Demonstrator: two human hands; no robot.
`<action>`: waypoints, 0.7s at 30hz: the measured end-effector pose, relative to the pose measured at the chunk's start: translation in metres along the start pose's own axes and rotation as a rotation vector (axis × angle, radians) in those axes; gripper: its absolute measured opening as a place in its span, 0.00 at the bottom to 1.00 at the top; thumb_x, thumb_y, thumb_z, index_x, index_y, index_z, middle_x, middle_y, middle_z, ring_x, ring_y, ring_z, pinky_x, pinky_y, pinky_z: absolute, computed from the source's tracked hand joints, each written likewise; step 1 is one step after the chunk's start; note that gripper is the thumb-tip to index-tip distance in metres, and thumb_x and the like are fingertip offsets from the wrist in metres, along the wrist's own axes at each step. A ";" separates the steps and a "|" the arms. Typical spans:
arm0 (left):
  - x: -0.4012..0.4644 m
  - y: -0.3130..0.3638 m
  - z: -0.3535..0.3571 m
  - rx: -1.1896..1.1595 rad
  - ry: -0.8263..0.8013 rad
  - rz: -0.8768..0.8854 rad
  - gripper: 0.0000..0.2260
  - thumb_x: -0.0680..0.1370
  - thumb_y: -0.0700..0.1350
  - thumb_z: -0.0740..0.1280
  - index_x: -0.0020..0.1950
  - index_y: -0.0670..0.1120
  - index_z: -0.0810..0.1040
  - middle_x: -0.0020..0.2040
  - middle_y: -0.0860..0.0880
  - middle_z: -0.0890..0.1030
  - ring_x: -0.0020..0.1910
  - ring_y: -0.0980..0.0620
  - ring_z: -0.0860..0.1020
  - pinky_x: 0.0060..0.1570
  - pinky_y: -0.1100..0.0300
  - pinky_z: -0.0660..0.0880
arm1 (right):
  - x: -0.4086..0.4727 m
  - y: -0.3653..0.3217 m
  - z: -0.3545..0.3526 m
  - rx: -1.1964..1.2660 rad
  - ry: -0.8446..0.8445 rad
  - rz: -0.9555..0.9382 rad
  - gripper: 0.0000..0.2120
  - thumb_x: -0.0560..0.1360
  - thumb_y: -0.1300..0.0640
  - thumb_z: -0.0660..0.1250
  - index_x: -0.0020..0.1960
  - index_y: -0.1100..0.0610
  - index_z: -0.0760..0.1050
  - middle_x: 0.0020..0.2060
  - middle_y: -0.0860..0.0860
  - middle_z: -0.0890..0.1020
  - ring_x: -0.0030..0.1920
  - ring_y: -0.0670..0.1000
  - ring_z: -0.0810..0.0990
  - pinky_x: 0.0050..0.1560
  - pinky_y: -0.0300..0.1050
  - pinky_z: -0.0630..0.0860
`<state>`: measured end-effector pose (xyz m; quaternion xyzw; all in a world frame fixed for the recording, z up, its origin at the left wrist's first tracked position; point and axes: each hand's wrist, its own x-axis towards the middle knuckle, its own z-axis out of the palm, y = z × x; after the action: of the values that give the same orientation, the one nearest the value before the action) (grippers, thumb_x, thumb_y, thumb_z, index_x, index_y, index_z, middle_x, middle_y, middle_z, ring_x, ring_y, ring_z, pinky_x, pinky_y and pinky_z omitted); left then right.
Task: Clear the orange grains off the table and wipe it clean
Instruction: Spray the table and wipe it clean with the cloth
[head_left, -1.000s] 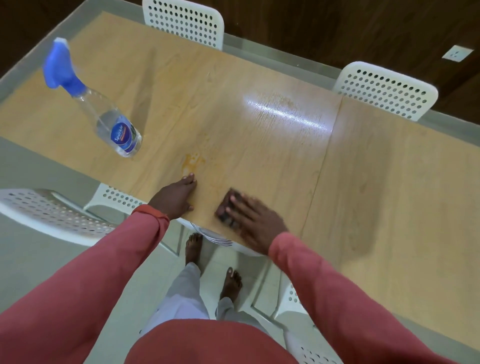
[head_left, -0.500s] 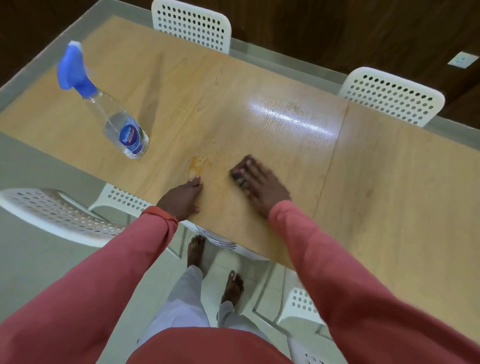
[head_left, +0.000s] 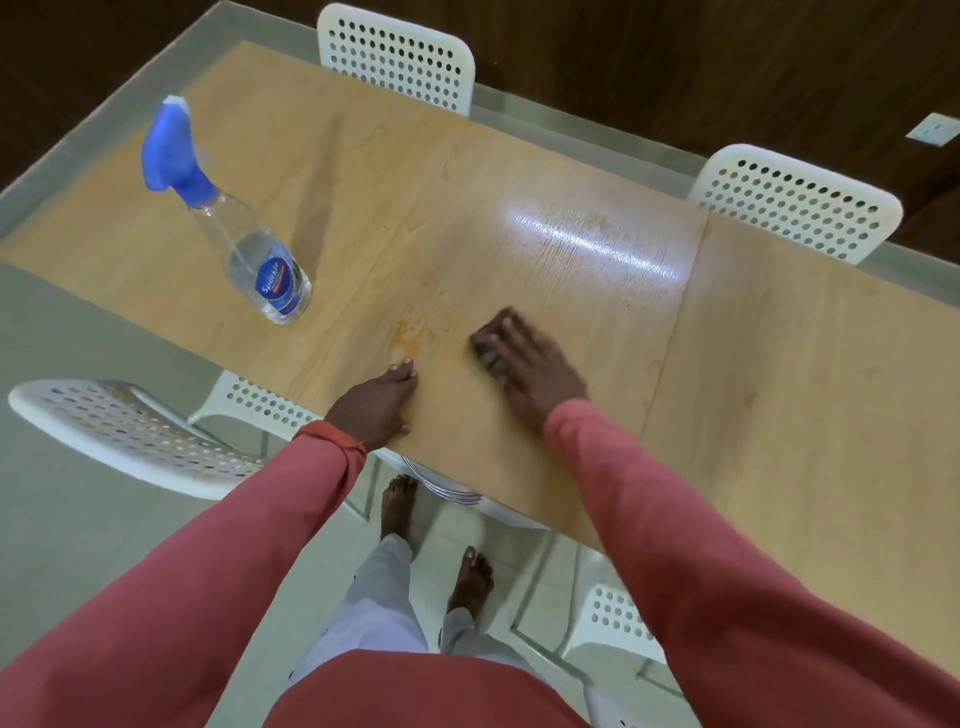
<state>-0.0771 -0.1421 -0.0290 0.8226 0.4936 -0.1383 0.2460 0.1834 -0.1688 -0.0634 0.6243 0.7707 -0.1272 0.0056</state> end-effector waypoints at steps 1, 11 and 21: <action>0.000 0.000 0.000 -0.004 0.004 0.003 0.35 0.76 0.43 0.70 0.79 0.45 0.56 0.80 0.51 0.48 0.78 0.52 0.54 0.72 0.53 0.62 | -0.011 -0.020 0.011 -0.017 0.011 -0.112 0.31 0.80 0.41 0.46 0.80 0.52 0.59 0.80 0.55 0.58 0.80 0.59 0.53 0.78 0.59 0.56; 0.001 -0.005 0.002 -0.024 0.001 0.016 0.35 0.77 0.44 0.69 0.79 0.47 0.54 0.80 0.53 0.47 0.78 0.54 0.52 0.72 0.55 0.61 | -0.058 0.058 -0.002 -0.012 0.068 -0.041 0.29 0.82 0.44 0.48 0.80 0.52 0.55 0.80 0.54 0.56 0.81 0.55 0.51 0.77 0.60 0.57; -0.017 -0.057 0.000 -0.235 0.203 -0.129 0.34 0.75 0.48 0.72 0.77 0.48 0.62 0.79 0.54 0.56 0.77 0.56 0.55 0.73 0.59 0.58 | -0.046 -0.071 0.035 -0.025 0.007 -0.468 0.27 0.82 0.48 0.54 0.79 0.53 0.61 0.79 0.54 0.60 0.80 0.59 0.57 0.78 0.57 0.55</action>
<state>-0.1352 -0.1327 -0.0365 0.7647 0.5804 -0.0115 0.2799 0.1204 -0.2337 -0.0763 0.4288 0.8961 -0.1132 -0.0187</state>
